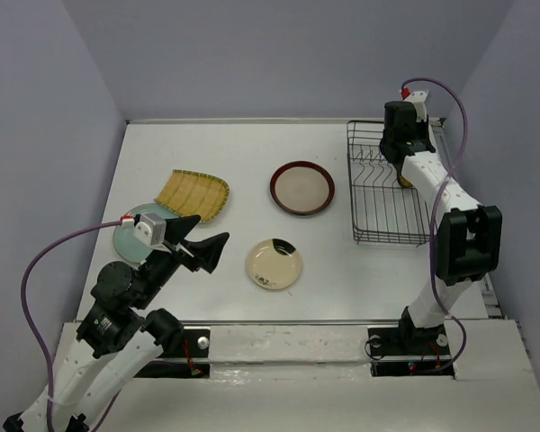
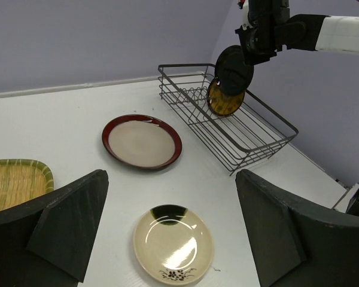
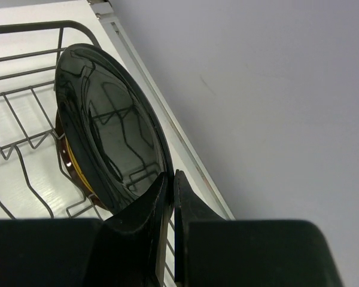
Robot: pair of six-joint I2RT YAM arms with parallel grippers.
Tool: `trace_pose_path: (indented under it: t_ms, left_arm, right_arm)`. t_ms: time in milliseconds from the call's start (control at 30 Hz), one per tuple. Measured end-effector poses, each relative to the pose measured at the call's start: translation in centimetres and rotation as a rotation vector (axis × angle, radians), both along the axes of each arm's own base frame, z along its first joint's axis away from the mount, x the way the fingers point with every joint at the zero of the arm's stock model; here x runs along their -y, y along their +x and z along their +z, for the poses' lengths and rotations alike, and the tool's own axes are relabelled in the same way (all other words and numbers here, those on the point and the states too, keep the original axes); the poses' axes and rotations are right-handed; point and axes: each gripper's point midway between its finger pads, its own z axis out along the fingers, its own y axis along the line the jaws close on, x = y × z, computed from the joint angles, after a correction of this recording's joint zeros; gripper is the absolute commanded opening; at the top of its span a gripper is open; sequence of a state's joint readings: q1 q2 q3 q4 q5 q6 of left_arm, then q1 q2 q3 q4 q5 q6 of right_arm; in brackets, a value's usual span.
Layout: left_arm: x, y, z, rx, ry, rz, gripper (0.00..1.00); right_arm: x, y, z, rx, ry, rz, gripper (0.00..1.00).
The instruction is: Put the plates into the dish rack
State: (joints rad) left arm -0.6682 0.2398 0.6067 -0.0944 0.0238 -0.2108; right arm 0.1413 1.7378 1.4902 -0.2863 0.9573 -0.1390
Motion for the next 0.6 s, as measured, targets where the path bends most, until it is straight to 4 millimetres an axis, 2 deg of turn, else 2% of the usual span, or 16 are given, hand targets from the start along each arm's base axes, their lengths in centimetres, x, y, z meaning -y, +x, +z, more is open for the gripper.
trace_pose_path:
  t_ms: [267, 600]
  left_arm:
    - [0.0, 0.1, -0.1, -0.003, 0.002, 0.002, 0.99]
    - [0.2, 0.3, -0.3, -0.013, 0.01, 0.002, 0.99]
  right_arm:
    - [0.4, 0.9, -2.6, -0.056, 0.003, 0.0, 0.07]
    - [-0.3, 1.6, -4.4, -0.068, 0.044, 0.03, 0.07]
